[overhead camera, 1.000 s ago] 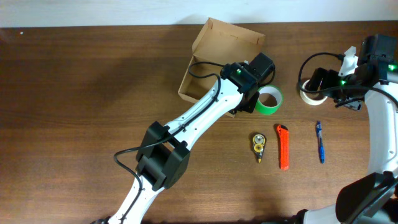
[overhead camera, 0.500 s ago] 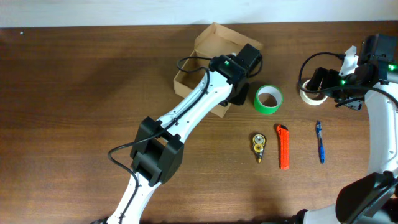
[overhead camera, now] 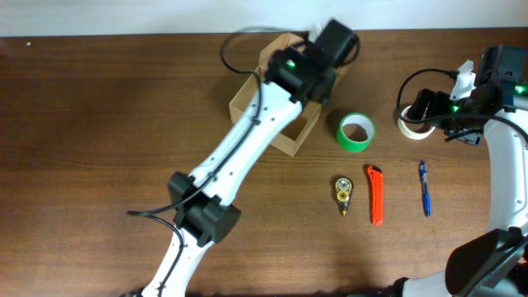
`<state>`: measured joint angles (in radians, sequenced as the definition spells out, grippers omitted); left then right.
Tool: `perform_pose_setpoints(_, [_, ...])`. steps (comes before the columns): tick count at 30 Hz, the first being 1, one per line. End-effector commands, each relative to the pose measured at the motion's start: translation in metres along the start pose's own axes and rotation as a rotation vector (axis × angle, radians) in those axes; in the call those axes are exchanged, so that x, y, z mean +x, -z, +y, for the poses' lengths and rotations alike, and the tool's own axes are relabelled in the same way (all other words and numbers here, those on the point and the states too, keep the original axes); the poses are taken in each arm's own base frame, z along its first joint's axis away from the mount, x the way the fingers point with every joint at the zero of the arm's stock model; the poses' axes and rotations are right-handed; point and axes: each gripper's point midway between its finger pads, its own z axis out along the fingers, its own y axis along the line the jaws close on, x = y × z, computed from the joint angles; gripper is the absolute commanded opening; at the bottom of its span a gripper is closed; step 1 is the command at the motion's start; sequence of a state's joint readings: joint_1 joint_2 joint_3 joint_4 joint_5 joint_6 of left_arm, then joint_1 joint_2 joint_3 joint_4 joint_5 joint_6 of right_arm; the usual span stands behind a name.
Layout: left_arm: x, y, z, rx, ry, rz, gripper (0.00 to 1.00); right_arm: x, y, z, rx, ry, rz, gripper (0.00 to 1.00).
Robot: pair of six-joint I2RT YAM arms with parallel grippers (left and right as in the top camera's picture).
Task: Pack container
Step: 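Retract the left gripper away from the box to the side, then grasp the green tape roll by its rim with the right gripper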
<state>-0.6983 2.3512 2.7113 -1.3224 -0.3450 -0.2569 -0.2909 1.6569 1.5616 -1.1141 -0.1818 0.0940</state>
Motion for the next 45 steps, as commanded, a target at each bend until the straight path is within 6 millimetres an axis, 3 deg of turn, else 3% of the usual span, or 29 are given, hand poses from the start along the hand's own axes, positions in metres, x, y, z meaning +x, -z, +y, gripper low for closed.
perform_pose_setpoints(1, [-0.038, 0.035, 0.088, -0.211, 0.09, -0.132, 0.58, -0.005, 0.003, 0.002, 0.007, 0.008, -0.014, 0.99])
perform_pose_setpoints(5, [-0.049, 0.074, 0.187, -0.343, 0.195, -0.195, 0.58, -0.001, 0.003, -0.002, 0.036, 0.008, 0.002, 0.99])
perform_pose_setpoints(9, [-0.029, 0.086, 0.29, -0.48, 0.316, -0.159, 0.59, 0.012, 0.003, -0.006, 0.115, 0.035, 0.048, 0.94])
perform_pose_setpoints(12, [0.004, 0.08, 0.344, -0.493, 0.39, -0.056, 0.58, 0.017, 0.001, 0.006, 0.114, 0.068, 0.064, 0.88])
perform_pose_setpoints(15, [0.039, 0.071, 0.378, -0.459, 0.465, 0.047, 0.59, 0.02, -0.001, 0.019, 0.104, 0.092, 0.07, 0.85])
perform_pose_setpoints(17, [0.061, 0.065, 0.399, -0.445, 0.514, 0.108, 0.61, 0.022, -0.005, 0.027, 0.097, 0.091, 0.076, 0.74])
perform_pose_setpoints(19, [0.078, 0.062, 0.414, -0.443, 0.554, 0.152, 0.72, 0.024, -0.012, 0.033, 0.094, 0.093, 0.094, 0.61])
perform_pose_setpoints(22, [0.1, 0.055, 0.433, -0.456, 0.607, 0.211, 0.95, 0.031, -0.031, 0.041, 0.091, 0.098, 0.147, 0.59])
perform_pose_setpoints(24, [0.113, 0.049, 0.442, -0.464, 0.625, 0.25, 1.0, 0.037, -0.046, 0.046, 0.084, 0.098, 0.195, 0.59])
perform_pose_setpoints(26, [0.124, 0.044, 0.447, -0.468, 0.637, 0.288, 1.0, 0.043, -0.063, 0.05, 0.077, 0.093, 0.243, 0.64])
perform_pose_setpoints(32, [0.146, 0.03, 0.448, -0.46, 0.646, 0.374, 1.0, 0.049, -0.105, 0.053, 0.071, 0.084, 0.311, 0.64])
perform_pose_setpoints(45, [0.146, 0.026, 0.448, -0.46, 0.645, 0.375, 1.0, 0.022, -0.132, 0.062, 0.047, 0.098, 0.207, 0.65])
